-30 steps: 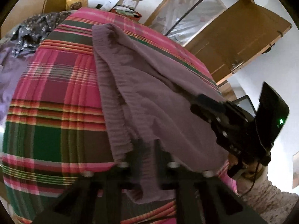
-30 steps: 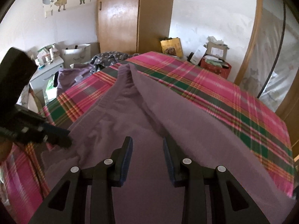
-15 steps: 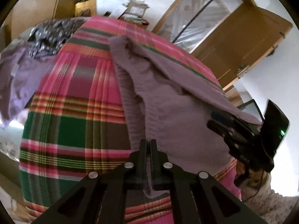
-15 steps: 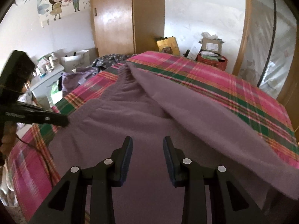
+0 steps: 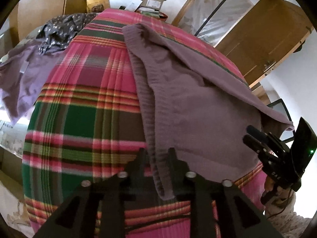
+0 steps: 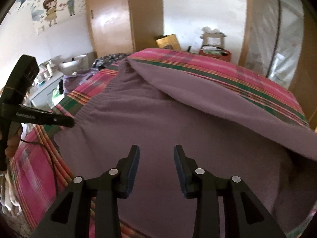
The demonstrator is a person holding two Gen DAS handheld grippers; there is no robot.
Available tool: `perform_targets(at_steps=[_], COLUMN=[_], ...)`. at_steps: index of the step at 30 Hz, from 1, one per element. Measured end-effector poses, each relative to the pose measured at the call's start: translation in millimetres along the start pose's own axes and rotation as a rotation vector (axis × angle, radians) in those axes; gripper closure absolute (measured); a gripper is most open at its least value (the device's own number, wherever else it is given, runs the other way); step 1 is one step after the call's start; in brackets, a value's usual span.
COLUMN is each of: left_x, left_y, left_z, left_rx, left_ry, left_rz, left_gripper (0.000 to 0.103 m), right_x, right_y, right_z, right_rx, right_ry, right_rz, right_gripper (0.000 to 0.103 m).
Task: Fold clothes
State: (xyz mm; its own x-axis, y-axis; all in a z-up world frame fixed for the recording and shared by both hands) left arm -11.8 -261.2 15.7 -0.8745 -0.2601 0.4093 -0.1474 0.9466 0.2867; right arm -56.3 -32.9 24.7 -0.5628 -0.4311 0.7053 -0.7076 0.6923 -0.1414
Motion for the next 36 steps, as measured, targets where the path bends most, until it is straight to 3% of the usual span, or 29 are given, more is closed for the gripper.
perform_targets(at_steps=[6, 11, 18, 25, 30, 31, 36], left_x=[-17.5, -40.0, -54.0, -43.4, -43.4, -43.8, -47.6], left_y=[-4.7, -19.3, -4.5, -6.3, -12.6, -13.4, -15.1], left_z=[-23.0, -44.7, -45.0, -22.6, -15.1, -13.3, -5.1], left_rx=[0.018, 0.048, -0.075, -0.140, -0.217, -0.236, -0.256], left_ry=[-0.016, -0.054, -0.065, -0.062, -0.052, -0.048, -0.047], left_rz=[0.000, -0.046, -0.109, -0.286, -0.432, -0.467, -0.562], left_gripper=[0.077, 0.073, 0.064, 0.061, 0.059, 0.054, 0.052], right_x=[-30.9, -46.8, -44.5, -42.2, -42.4, -42.4, -44.0], right_y=[24.1, 20.4, -29.9, -53.2, -48.2, -46.7, -44.8], right_z=[-28.7, -45.4, -23.7, -6.0, -5.8, -6.3, -9.6], right_rx=[-0.071, -0.053, 0.050, 0.072, 0.065, 0.065, 0.056], right_ry=[-0.004, 0.023, 0.010, -0.042, -0.043, -0.041, -0.032], right_rz=[0.068, 0.068, -0.100, -0.208, -0.187, -0.180, -0.175], right_gripper=[0.054, 0.050, 0.049, 0.048, 0.047, 0.047, 0.045])
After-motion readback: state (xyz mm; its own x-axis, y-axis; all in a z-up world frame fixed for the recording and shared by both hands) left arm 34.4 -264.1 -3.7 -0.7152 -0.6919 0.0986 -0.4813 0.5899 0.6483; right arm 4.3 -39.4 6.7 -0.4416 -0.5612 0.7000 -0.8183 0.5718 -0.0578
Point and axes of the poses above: each gripper's, at about its wrist camera, not at the fingertips, and z roughly the way its jaws point, y to its right, x to its top, the point moved 1 cm from there along z, roughly the way its jaws point, and after that the axes turned 9 degrees about x, right-handed, at the moved point
